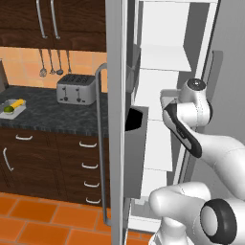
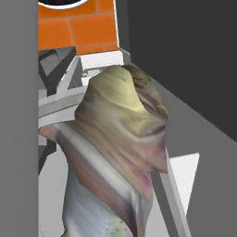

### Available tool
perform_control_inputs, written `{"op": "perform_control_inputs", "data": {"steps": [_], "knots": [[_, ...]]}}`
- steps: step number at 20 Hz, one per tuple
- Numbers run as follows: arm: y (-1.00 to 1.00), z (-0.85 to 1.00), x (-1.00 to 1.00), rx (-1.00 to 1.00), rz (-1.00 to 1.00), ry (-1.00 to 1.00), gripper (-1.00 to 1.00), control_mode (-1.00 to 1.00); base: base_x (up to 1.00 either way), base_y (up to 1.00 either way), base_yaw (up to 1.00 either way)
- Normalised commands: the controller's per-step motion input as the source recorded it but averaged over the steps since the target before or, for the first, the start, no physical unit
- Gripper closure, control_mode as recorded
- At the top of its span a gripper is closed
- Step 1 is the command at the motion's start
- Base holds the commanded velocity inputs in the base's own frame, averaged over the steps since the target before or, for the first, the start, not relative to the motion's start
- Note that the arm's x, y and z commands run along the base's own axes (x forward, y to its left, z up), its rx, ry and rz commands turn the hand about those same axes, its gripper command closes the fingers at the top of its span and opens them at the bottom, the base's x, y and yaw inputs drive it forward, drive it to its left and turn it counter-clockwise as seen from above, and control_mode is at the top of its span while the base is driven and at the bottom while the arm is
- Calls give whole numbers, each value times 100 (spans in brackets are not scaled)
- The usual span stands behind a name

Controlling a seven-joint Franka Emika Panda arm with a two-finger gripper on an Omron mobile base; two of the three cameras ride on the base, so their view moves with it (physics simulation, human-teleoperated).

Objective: Take the meat container that has the fish and place it on the second highest rack of the freezer. Then take the vegetable container that has the corn and lime and place it on the highest rack of the freezer.

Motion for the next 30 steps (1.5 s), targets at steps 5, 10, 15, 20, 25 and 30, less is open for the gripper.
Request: {"op": "perform_control_inputs", "data": {"steps": [5,10,15,20,25,30], "knots": [[-36,-25,37,0,-3,0,100,-100,0,0,0],[-28,-16,28,0,-3,0,100,-100,0,0,0],[0,0,12,0,-6,0,100,-100,0,0,0],[0,-1,28,0,0,0,100,-100,0,0,0],[0,0,21,0,5,0,100,-100,0,0,0],[0,-8,47,0,14,0,100,-100,0,0,0]]}}
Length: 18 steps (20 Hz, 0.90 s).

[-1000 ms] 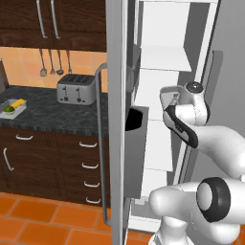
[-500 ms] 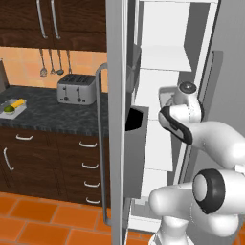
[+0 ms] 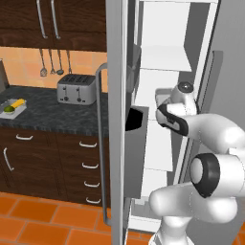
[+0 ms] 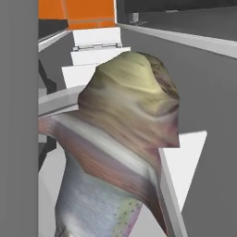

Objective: Take the meat container that has the fish and place it on the second highest rack of the freezer. Then take the vegetable container that has the corn and lime and place it on the highest rack of the freezer.

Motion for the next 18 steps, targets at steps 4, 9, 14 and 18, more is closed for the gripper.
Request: {"op": "perform_control_inputs", "data": {"steps": [4,9,14,18], "knots": [[-9,-9,60,0,8,-1,100,-100,0,0,0],[-10,-33,62,0,0,-2,100,-100,0,0,0],[-13,-55,50,0,0,0,100,-100,0,0,0],[-26,-27,58,0,0,-1,100,-100,0,0,0]]}}
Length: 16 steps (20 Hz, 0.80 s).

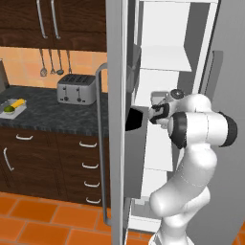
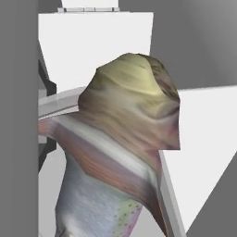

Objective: Take the meat container that has the fish and place it on the second highest rack of the freezer. Then take the vegetable container that has the corn and lime and place it on the highest rack of the freezer.

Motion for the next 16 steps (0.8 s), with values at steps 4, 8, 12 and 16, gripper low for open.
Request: {"op": "perform_control_inputs", "data": {"steps": [4,8,12,16], "knots": [[-23,-10,62,0,0,-1,100,-100,0,0,0],[-22,-8,66,0,0,0,100,-100,0,0,0],[-6,-16,31,0,0,-1,100,-100,0,0,0],[0,0,0,0,0,0,100,-100,0,0,0]]}}
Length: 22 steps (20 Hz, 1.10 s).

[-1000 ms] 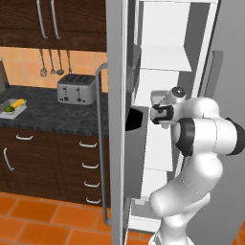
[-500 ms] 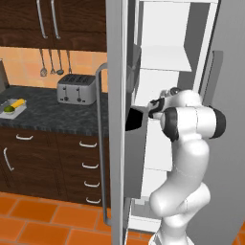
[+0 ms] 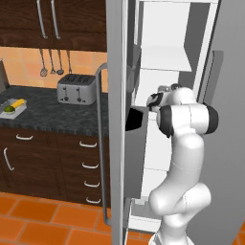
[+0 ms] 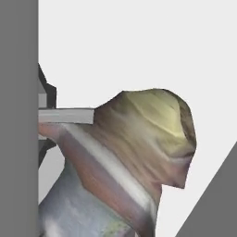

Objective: Take the meat container that has the fish and place it on the second highest rack of the freezer. Then take the vegetable container that has the corn and lime and place it on the highest rack of the freezer.

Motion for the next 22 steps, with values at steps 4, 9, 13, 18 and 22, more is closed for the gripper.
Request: {"op": "perform_control_inputs", "data": {"steps": [4,9,13,18,22], "knots": [[0,0,0,0,0,0,-100,-100,0,0,0],[0,0,0,0,0,0,-100,-100,0,0,0],[16,33,-20,0,0,-5,-100,-100,0,0,0],[27,47,-74,0,0,-1,-100,-100,0,0,0],[34,54,-85,-1,0,0,-100,-100,0,0,0]]}}
